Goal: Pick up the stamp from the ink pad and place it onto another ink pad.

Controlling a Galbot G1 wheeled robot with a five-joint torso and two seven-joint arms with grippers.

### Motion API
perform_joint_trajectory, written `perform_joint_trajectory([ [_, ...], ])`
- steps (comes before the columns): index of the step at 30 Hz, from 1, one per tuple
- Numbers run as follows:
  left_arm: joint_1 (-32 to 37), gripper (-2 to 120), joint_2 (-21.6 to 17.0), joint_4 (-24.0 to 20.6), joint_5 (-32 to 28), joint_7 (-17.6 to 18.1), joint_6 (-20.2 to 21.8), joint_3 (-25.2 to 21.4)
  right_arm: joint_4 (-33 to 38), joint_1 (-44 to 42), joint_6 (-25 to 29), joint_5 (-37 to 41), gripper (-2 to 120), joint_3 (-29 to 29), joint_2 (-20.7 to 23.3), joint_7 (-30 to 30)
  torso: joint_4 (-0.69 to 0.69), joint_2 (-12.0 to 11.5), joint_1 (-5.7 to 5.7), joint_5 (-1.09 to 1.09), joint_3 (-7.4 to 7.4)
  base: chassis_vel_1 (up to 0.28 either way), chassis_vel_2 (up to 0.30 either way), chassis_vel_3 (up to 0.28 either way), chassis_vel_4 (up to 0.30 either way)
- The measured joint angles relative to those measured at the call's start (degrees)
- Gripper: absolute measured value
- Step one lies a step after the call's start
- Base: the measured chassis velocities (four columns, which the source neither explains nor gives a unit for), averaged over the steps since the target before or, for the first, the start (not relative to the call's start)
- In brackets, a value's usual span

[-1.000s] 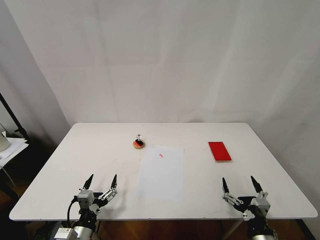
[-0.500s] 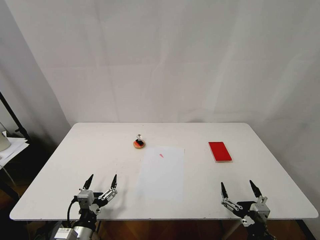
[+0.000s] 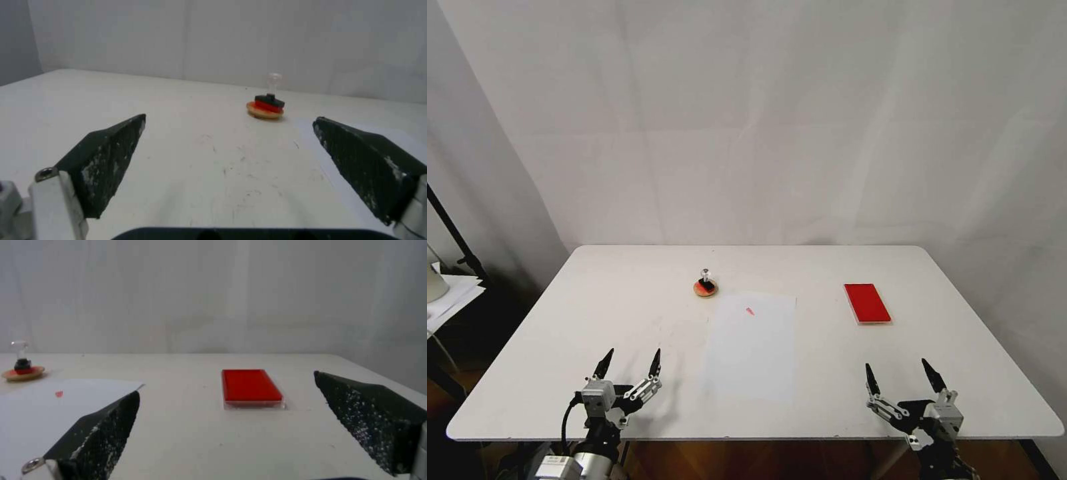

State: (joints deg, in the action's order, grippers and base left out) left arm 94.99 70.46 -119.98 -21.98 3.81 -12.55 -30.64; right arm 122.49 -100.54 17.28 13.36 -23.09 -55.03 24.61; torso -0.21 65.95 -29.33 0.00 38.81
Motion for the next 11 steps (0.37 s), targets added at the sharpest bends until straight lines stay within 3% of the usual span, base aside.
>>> perform_joint_trajectory([
  [11, 0.00, 100, 0.00, 0.00, 0.00, 0.00, 0.00, 0.00, -0.06, 0.06, -0.01, 0.05, 100, 0.07, 0.03, -0.01, 0.00, 0.00, 0.00, 0.00, 0.00, 0.000, 0.000, 0.000, 0.000],
])
